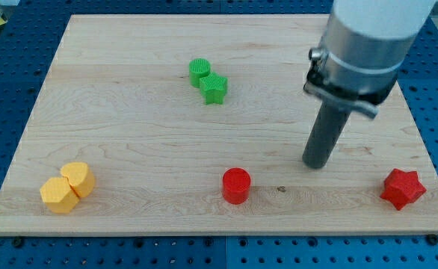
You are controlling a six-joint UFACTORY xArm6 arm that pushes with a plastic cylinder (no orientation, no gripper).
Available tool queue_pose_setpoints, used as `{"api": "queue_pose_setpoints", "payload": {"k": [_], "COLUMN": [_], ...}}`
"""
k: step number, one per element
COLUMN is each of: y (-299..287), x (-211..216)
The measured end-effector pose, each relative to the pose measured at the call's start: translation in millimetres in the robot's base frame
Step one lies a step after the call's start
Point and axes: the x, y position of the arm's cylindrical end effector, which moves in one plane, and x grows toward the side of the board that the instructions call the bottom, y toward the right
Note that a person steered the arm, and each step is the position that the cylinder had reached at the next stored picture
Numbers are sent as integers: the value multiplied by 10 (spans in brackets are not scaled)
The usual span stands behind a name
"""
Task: Move the red circle to the center left
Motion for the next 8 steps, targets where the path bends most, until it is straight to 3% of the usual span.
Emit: {"api": "queue_pose_setpoints", "payload": {"k": [1, 3, 8], "y": [-293, -513, -1978], "x": [461, 438, 120]}}
